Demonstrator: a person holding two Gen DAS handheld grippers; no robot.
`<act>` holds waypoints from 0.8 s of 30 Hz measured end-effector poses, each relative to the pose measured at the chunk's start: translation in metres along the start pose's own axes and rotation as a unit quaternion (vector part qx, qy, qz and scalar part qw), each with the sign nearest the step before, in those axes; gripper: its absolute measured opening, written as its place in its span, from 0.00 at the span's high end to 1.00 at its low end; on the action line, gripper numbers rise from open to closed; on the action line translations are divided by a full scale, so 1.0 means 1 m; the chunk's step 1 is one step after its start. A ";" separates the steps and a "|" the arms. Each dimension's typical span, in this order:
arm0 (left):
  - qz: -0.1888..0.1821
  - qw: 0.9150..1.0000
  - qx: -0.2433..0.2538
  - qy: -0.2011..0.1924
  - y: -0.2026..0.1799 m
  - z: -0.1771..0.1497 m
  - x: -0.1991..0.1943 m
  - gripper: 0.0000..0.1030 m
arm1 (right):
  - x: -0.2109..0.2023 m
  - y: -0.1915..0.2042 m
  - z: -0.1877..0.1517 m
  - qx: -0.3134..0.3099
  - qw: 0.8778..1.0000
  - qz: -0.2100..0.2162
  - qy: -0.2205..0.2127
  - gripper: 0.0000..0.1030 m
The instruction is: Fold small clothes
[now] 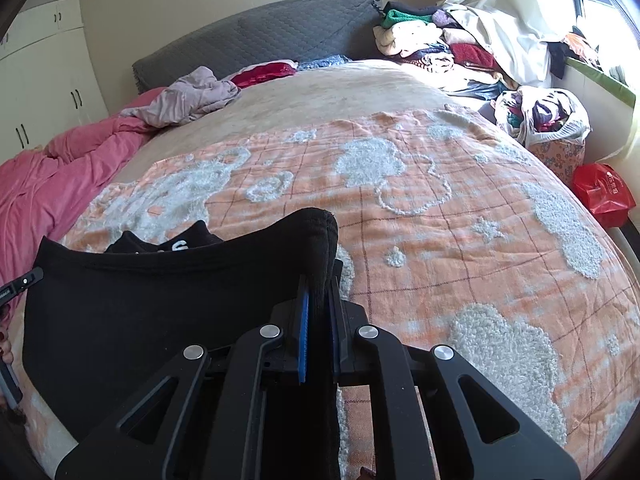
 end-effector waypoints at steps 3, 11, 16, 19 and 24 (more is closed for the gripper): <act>0.011 1.000 0.002 0.008 0.002 -0.005 0.010 0.98 | 0.006 0.000 -0.005 -0.007 1.000 -0.014 0.007 0.93; 0.031 0.999 0.008 0.033 0.006 -0.017 0.022 0.97 | 0.011 0.005 -0.011 -0.024 0.998 -0.052 0.022 0.86; 0.039 0.999 0.008 0.033 0.006 -0.017 0.015 0.93 | 0.001 0.002 -0.012 -0.006 0.999 -0.050 0.021 0.69; 0.040 0.999 -0.003 0.034 0.010 -0.017 0.010 0.93 | -0.009 0.007 -0.010 -0.008 0.999 -0.040 0.012 0.67; 0.040 0.999 0.011 0.012 -0.001 -0.015 -0.011 0.80 | -0.025 0.015 -0.010 -0.017 0.999 -0.030 -0.003 0.60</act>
Point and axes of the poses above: each gripper's, at about its wrist camera, not at the fingertips, and x roughly the way its jaws point, y to its left, z to its top, the point moved 3 cm from there along x, roughly the way its jaws point, and after that the axes turned 8 degrees about -x, right-handed, at the moved point
